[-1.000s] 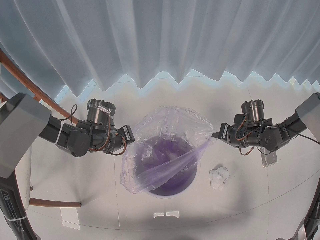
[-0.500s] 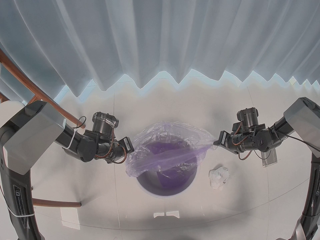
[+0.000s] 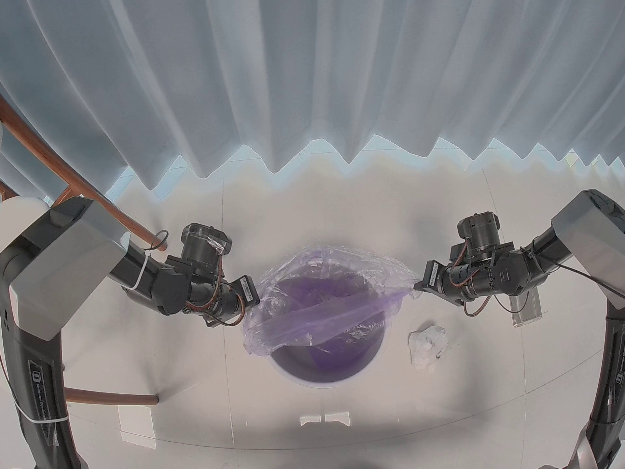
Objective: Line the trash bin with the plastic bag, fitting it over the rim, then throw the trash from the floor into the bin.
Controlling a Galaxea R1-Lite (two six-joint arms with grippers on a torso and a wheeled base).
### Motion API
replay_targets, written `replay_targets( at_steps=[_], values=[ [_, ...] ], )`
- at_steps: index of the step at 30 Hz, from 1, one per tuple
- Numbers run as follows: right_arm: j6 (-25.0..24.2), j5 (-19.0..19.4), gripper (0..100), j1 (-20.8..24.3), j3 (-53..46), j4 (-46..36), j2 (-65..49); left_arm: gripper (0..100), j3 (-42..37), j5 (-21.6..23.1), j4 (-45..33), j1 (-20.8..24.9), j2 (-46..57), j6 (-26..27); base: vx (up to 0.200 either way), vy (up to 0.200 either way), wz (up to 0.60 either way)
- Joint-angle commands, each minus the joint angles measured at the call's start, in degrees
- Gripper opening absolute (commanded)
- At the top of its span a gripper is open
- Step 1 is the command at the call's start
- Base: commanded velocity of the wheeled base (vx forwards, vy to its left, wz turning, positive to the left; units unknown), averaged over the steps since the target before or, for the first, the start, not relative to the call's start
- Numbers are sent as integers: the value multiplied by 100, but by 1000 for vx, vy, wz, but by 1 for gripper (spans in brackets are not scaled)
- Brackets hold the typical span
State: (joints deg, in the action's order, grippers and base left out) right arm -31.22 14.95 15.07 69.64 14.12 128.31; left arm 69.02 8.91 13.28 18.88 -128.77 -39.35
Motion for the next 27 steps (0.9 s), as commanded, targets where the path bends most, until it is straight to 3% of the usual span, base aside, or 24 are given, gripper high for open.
replay_targets(
  at_steps=[1,8,19,24,25,26,27],
  values=[
    [-33,-9,0,-39,93,-208,142,0,23,-3,-229,-183,-43,-2,0,0,0],
    [-33,0,0,-92,5,-252,142,0,-38,-21,-247,-262,-69,-11,0,0,0],
    [-16,-9,0,-13,-821,-93,-253,0,-1005,-56,-123,-34,423,77,0,0,0],
    [-51,8,0,-65,-1366,223,-473,0,-1849,-250,747,72,581,42,0,0,0],
    [-51,8,0,-65,-1445,346,-473,100,-1954,-250,870,72,581,33,0,0,0],
    [-68,8,0,-65,-1515,513,-473,100,-2042,-258,984,80,581,42,0,0,0],
    [-139,8,100,-74,-1568,654,-508,100,-2086,-258,1098,72,581,42,0,0,0]
  ],
)
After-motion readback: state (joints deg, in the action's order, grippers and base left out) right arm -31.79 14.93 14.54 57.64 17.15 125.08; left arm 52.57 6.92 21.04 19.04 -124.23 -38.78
